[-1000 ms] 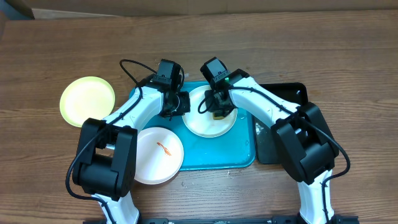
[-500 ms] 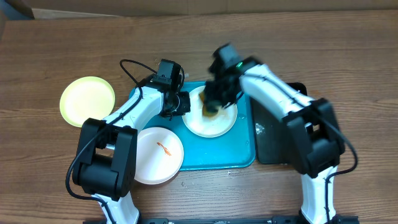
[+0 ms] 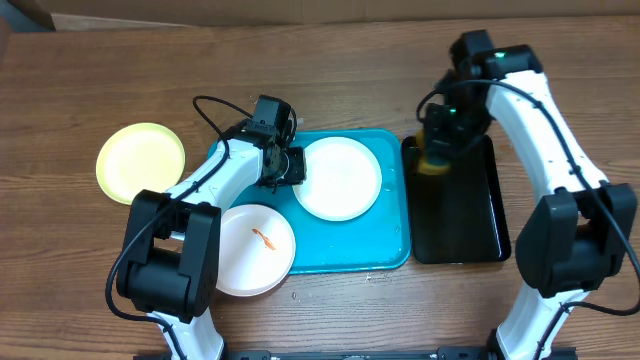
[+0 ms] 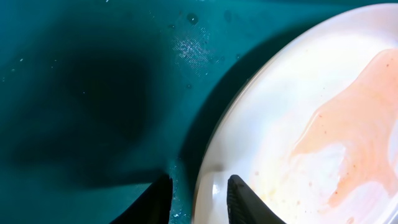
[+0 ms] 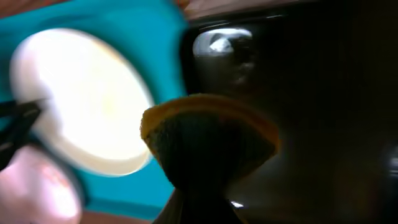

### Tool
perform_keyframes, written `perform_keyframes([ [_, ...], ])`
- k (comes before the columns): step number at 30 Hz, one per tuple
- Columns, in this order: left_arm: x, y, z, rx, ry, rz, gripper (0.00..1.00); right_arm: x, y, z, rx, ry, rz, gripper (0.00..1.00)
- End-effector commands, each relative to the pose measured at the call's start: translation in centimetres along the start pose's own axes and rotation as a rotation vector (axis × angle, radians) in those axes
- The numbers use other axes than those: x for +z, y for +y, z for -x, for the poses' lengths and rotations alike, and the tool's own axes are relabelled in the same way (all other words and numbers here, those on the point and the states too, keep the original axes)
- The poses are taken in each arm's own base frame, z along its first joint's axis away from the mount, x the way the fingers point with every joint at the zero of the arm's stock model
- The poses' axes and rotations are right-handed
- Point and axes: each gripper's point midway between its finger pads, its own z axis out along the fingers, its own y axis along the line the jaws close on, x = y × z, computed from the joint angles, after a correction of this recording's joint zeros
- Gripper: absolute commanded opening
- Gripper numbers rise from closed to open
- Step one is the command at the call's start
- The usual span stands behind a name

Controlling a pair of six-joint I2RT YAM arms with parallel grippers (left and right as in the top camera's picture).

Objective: Clean dirty plates on tray and stack at the side
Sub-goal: 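Lower the sponge into the black tray and release it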

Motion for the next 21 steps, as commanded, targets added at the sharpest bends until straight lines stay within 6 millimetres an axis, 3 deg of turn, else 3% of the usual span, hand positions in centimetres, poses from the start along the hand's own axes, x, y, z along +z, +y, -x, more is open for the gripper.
perform_keyframes([
  [1, 0.2, -0.4, 0.3, -0.005, 0.002, -0.013, 0.32, 0.8, -3.3, -0.8, -0.009, -0.002, -0.177, 0.04],
  [7, 0.2, -0.6, 0.1, -0.005, 0.012, -0.029, 0.33, 5.3, -5.8, -2.2, 0.048, 0.03, -0.246, 0.04],
  [11, 0.2, -0.6, 0.1, -0.005, 0.012, -0.029, 0.33, 7.3, -6.3, -2.3, 0.046, 0.013, -0.241, 0.06],
  [15, 0.2, -0.6, 0.1, -0.005, 0.012, -0.028, 0.37, 7.6, -6.2, -1.7, 0.043, -0.013, -0.233, 0.22],
  [19, 0.3, -0.6, 0.0, -0.006, 0.017, -0.026, 0.43, 6.9, -5.9, -0.6, 0.047, -0.046, -0.217, 0.52],
  [21, 0.5, -0.4, -0.2, -0.008, 0.026, -0.019, 0.45, 5.8, -5.7, 0.2, 0.061, -0.064, -0.193, 0.58],
])
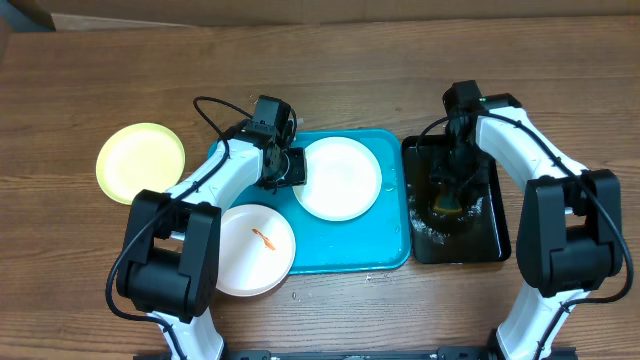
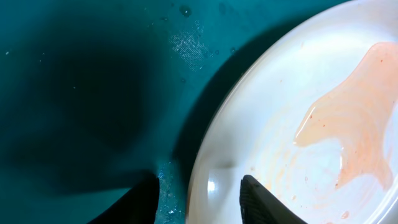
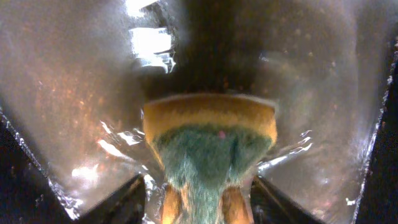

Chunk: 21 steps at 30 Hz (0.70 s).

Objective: Clean dirty plates on tray and stack at the side
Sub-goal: 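Lower the sponge into the black tray and release it, then raise the right gripper away to the right side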

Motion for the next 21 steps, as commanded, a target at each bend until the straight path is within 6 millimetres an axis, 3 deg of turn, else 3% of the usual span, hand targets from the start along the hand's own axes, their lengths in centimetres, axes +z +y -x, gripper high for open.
perform_keyframes([
  [1, 0.5, -0.1, 0.0, -0.007, 0.017, -0.003, 0.45, -3.3, -0.1, 2.6, 0.037, -0.085, 0.039, 0.58],
  [4, 1.3, 0.2, -0.5, -0.011, 0.038, 0.007, 0.43, -5.8, -1.7, 4.6, 0.097, -0.138, 0.055, 0.58],
  [6, 2.0, 0.6, -0.9, -0.016, 0.057, 0.018, 0.4, -7.4, -3.2, 6.2, 0.164, -0.181, 0.075, 0.64],
  [10, 2.5, 0.7, -1.1, -0.019, 0.07, 0.016, 0.05, -8.8, -6.9, 8.2, 0.274, -0.233, 0.142, 0.83],
  [13, 2.2, 0.5, -0.7, -0.018, 0.064, 0.011, 0.04, -8.8, -9.8, 9.0, 0.355, -0.251, 0.188, 1.0],
  [15, 1.7, 0.4, -0.2, 0.009, 0.056, 0.022, 0.04, -8.8, -13.1, 8.9, 0.434, -0.256, 0.188, 1.0],
  [21, 0.0, 1.0, 1.8, 0.038, 0.003, 0.099, 0.04, -8.7, -17.5, 8.4, 0.539, -0.265, 0.182, 1.0],
])
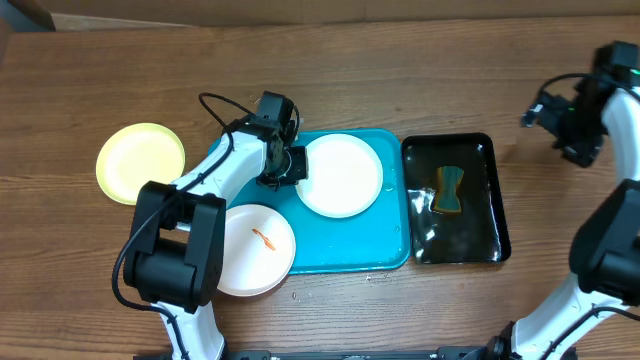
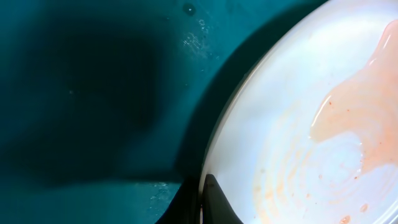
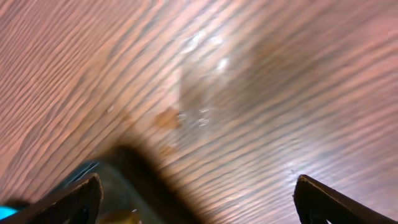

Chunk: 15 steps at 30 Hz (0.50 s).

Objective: Clean dirty plates on tray and stack at the side
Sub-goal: 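Raise the right gripper away to the right side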

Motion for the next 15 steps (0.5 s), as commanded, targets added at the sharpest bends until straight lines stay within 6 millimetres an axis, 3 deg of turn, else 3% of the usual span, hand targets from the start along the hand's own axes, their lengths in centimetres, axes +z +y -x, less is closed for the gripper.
perform_keyframes([
  [1, -0.8, 0.6, 2.0, 0.055, -0.054, 0.062, 0.04, -1.2, -0.9, 1.0, 0.041, -0.032, 0.022, 1.0],
  [5, -2.5, -0.2, 3.7, 0.114, -0.112, 0.053, 0.04, -1.4, -2.0, 1.4, 0.065, -0.037, 0.018, 1.0],
  [15, -6.8, -1.8, 7.3, 0.236, -0.277, 0.048, 0.04, -1.4, -2.0, 1.4, 0.065, -0.037, 0.018, 1.0],
])
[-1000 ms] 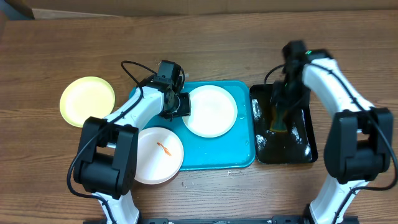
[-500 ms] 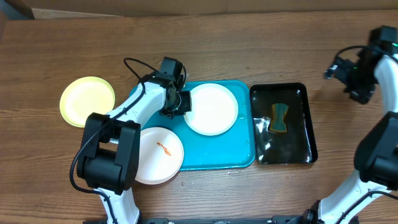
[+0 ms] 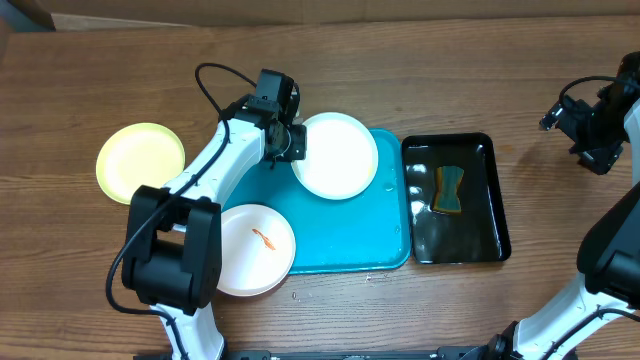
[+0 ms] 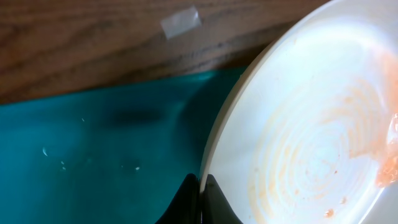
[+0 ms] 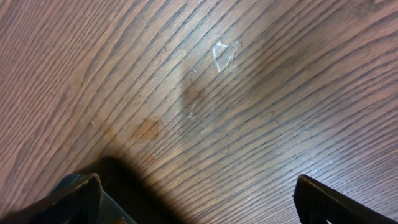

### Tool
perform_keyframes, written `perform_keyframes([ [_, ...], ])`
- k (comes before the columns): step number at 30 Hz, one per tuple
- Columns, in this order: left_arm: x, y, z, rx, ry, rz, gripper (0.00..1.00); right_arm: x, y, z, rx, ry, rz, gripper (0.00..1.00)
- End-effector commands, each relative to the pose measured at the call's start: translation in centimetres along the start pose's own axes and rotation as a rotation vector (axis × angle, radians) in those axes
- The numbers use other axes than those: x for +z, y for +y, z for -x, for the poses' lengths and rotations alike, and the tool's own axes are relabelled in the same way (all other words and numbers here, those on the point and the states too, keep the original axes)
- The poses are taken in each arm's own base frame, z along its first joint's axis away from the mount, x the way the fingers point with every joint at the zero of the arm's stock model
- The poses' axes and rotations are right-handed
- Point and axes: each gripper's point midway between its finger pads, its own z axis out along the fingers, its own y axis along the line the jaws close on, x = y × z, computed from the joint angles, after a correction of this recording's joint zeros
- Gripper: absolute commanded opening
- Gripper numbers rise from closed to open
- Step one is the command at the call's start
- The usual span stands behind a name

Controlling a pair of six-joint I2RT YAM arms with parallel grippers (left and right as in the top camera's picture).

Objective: Clean dirty plates on tray and stack at the side
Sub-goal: 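Raise the right gripper away to the right side, then lift the white plate with the left gripper and carry it left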

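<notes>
My left gripper (image 3: 293, 150) is shut on the left rim of a white plate (image 3: 336, 155), which hangs over the far edge of the teal tray (image 3: 350, 240). In the left wrist view the plate (image 4: 311, 130) carries orange smears and its rim sits between my fingertips (image 4: 200, 198). A second white plate (image 3: 255, 250) with an orange streak lies at the tray's near left corner. The yellow-green sponge (image 3: 449, 189) lies in the black tray (image 3: 455, 245). My right gripper (image 3: 590, 125) hovers open over bare wood at the far right, with nothing between its fingers (image 5: 314, 199).
A yellow plate (image 3: 140, 162) sits on the table left of the teal tray. The wooden table (image 3: 400, 60) runs behind both trays. A cable loops above my left arm. A scrap of tape (image 4: 180, 22) lies on the wood.
My left gripper has moved toward the far edge of the tray with the white plate in it. The plate now overhangs the tray's back edge. My right gripper has barely moved.
My left gripper stood open around the plate's rim while the right one held the sponge over the black tray, then down in it. Then the sponge lay in the tray, the right gripper was away at the far right, and the left was shut on the plate, now carried back.
</notes>
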Motion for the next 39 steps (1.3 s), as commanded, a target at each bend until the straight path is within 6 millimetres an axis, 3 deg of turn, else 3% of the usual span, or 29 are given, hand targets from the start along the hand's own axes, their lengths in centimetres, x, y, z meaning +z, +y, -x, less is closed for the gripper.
perform_keyframes([
  [1, -3.4, -0.5, 3.0, 0.062, -0.122, 0.0, 0.04, -1.0, 0.5, 0.5, 0.002, -0.028, 0.017, 1.0],
  [12, -5.4, -1.2, 4.7, 0.071, -0.191, -0.014, 0.04, -1.0, 0.5, 0.5, 0.002, -0.028, 0.017, 1.0],
  [19, -12.1, -6.7, 7.8, 0.138, -0.368, -0.071, 0.04, -1.0, 0.5, 0.5, 0.002, -0.028, 0.017, 1.0],
  [23, -14.2, -10.5, 8.2, 0.19, -0.449, -0.042, 0.04, -1.0, 0.5, 0.5, 0.002, -0.028, 0.017, 1.0],
  [32, -15.7, -19.0, 5.3, 0.388, -0.597, 0.132, 0.04, -1.0, 0.5, 0.5, 0.002, -0.028, 0.017, 1.0],
  [39, -18.8, -22.5, 2.6, 0.541, -0.76, 0.44, 0.04, -1.0, 0.5, 0.5, 0.002, -0.028, 0.017, 1.0],
])
